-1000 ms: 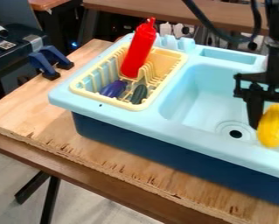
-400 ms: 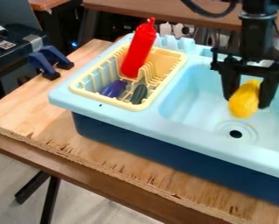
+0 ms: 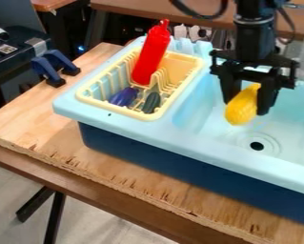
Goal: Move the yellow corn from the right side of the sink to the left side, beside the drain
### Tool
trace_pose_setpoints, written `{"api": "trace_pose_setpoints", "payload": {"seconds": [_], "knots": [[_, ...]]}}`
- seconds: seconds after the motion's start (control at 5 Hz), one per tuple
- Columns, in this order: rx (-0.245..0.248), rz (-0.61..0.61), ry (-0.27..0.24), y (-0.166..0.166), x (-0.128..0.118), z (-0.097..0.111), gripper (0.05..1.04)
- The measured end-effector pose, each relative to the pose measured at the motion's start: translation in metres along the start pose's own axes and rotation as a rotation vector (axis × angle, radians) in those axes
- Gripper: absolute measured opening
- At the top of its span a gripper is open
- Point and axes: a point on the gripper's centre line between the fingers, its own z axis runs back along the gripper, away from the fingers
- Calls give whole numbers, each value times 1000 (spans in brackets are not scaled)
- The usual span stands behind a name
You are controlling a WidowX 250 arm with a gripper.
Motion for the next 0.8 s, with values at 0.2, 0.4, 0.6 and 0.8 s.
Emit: {"api": "trace_pose_setpoints", "payload": {"seconds": [0.2, 0.4, 0.6, 0.8], "knots": [[-5, 28, 18, 13, -6, -17, 671], [-14, 45, -24, 13, 0, -19, 671], [-54, 68, -41, 13, -3, -35, 671], [-66, 68, -50, 14, -1, -35, 671]]}}
